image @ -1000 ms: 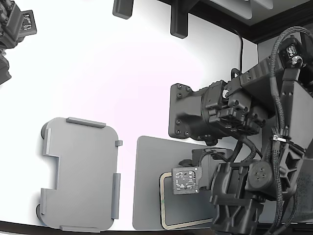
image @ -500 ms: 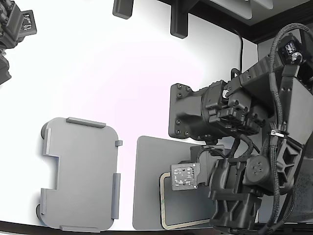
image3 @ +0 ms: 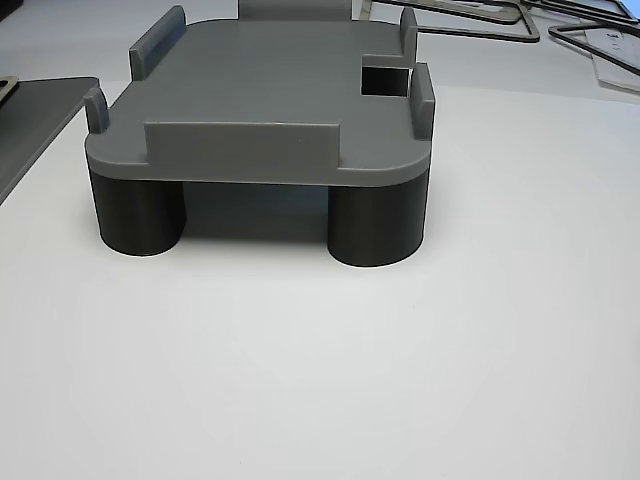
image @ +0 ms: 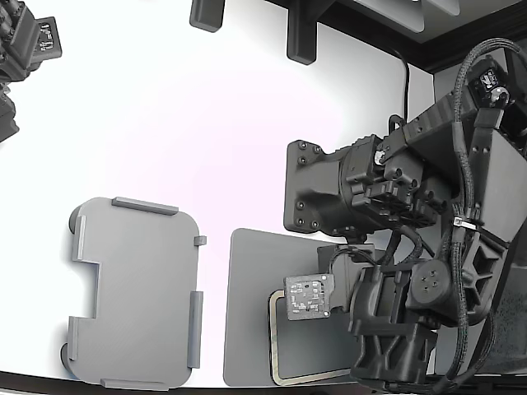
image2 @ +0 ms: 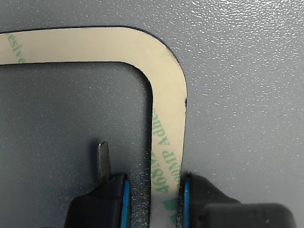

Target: Move top rectangular frame to the holder.

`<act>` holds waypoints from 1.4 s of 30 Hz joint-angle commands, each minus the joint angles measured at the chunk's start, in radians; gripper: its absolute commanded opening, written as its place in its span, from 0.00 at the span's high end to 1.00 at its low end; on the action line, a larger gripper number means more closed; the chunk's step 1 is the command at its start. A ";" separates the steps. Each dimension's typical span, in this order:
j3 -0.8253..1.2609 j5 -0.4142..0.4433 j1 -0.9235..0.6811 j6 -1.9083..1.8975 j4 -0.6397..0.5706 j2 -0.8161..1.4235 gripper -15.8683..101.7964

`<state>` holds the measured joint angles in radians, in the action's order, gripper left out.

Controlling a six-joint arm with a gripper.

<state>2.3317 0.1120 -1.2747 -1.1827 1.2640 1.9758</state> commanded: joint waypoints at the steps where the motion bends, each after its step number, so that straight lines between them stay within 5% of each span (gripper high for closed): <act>1: -0.014 -0.009 0.025 -0.005 -0.011 0.003 0.61; 7: -0.055 -0.008 0.032 -0.023 0.049 -0.005 0.95; 14: -0.321 0.040 0.074 -0.147 0.235 -0.032 0.96; 19: -0.632 0.193 0.107 -0.456 0.383 -0.155 0.96; 30: -0.871 0.316 0.357 -0.845 0.393 -0.267 0.96; 42: -1.020 0.206 0.592 -1.101 0.391 -0.443 0.96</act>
<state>1.3514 0.3329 -0.7179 -2.2611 1.6460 1.5340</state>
